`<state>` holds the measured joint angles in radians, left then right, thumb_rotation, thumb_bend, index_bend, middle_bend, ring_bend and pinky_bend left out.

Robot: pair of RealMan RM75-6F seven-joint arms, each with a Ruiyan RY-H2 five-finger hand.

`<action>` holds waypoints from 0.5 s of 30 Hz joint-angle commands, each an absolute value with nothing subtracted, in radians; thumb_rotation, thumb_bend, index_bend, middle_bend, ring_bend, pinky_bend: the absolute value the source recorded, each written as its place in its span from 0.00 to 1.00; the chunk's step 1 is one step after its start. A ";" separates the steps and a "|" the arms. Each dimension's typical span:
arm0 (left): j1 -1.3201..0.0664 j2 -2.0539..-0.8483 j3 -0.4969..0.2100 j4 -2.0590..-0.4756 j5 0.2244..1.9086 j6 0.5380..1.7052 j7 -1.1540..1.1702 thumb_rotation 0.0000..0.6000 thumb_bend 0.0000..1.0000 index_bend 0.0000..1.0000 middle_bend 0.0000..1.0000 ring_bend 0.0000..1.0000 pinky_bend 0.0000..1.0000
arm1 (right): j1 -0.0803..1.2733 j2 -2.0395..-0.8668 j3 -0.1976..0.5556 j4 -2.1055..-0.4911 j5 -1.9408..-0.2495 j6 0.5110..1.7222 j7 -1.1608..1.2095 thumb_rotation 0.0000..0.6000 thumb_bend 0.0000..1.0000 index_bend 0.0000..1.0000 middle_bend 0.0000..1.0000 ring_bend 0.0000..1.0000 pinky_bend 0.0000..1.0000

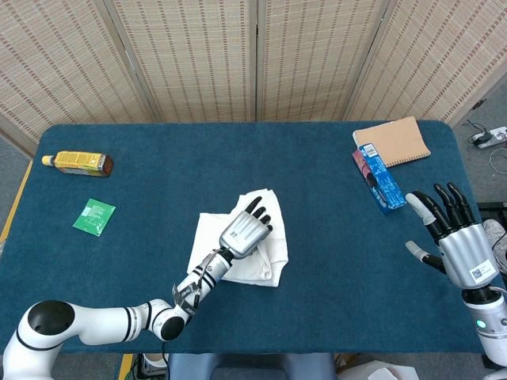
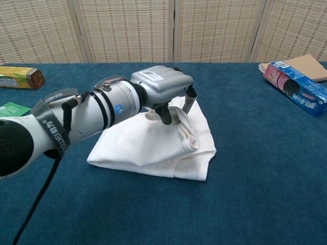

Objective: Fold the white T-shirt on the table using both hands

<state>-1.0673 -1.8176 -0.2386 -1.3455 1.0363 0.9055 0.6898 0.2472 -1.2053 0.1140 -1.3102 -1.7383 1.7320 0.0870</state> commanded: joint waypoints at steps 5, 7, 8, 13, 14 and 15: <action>-1.102 -1.867 -0.258 -1.306 0.999 0.897 0.709 1.00 0.47 0.76 0.34 0.18 0.00 | 0.240 -1.202 0.113 -1.305 -1.733 1.737 0.091 1.00 0.09 0.12 0.18 0.04 0.00; -1.113 -1.875 -0.260 -1.297 0.993 0.895 0.718 1.00 0.47 0.76 0.34 0.18 0.00 | 0.238 -1.202 0.114 -1.301 -1.731 1.738 0.096 1.00 0.09 0.12 0.18 0.04 0.00; -1.118 -1.881 -0.262 -1.292 0.988 0.894 0.722 1.00 0.47 0.76 0.34 0.18 0.00 | 0.238 -1.202 0.114 -1.299 -1.731 1.739 0.098 1.00 0.09 0.12 0.18 0.04 0.00; -1.136 -1.907 -0.267 -1.274 0.971 0.898 0.739 1.00 0.47 0.76 0.34 0.18 0.00 | 0.237 -1.204 0.115 -1.289 -1.728 1.739 0.105 1.00 0.09 0.12 0.18 0.04 0.00; -1.140 -1.914 -0.266 -1.268 0.964 0.897 0.747 1.00 0.47 0.75 0.34 0.18 0.00 | 0.237 -1.204 0.115 -1.288 -1.728 1.739 0.108 1.00 0.09 0.12 0.18 0.04 0.00; -1.143 -1.916 -0.266 -1.265 0.955 0.895 0.755 1.00 0.47 0.71 0.33 0.18 0.00 | 0.237 -1.204 0.115 -1.287 -1.728 1.740 0.108 1.00 0.09 0.12 0.18 0.04 0.00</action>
